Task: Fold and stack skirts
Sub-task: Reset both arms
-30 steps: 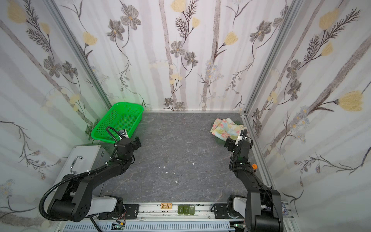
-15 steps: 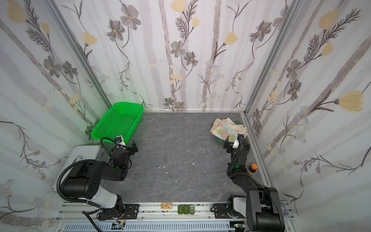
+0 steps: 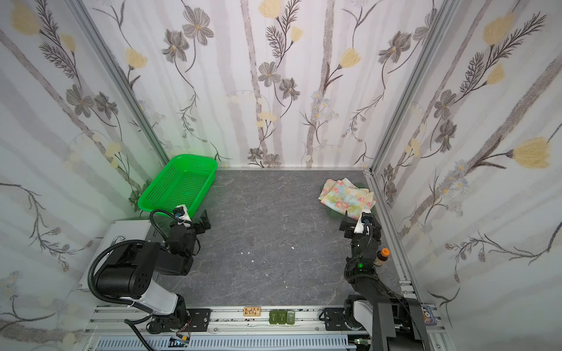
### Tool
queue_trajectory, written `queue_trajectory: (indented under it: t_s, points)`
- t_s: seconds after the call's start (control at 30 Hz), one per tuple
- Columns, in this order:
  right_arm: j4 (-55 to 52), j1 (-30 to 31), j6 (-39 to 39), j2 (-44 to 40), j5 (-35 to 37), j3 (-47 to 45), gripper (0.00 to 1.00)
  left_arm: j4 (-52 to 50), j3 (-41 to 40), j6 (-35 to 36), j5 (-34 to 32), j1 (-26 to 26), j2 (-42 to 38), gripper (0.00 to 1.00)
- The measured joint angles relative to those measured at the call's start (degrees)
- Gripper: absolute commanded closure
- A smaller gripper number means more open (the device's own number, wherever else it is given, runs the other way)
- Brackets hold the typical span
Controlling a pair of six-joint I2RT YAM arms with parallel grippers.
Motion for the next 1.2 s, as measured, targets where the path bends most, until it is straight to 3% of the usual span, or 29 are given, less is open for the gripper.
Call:
queue_trajectory:
  t_s: [0.13,0.33,0.53,1.2]
  points:
    - [4.87,0.24,2.45,1.27,-1.44,-1.99,0.0,0.0,0.0,0.0,0.0,0.0,0.0,0.0]
    - [15.28,3.87,3.23,16.06,-1.88,-1.31,0.0,0.0,0.0,0.0,0.0,0.0,0.0,0.0]
    - [13.68,4.31,2.91,16.76,-0.98,5.31,0.0,0.0,0.0,0.02,0.0,0.0,0.02,0.0]
    - [11.69,4.37,2.91,17.0,0.11,5.51,0.0,0.02,-0.02,0.02,0.0,0.0,0.07,0.0]
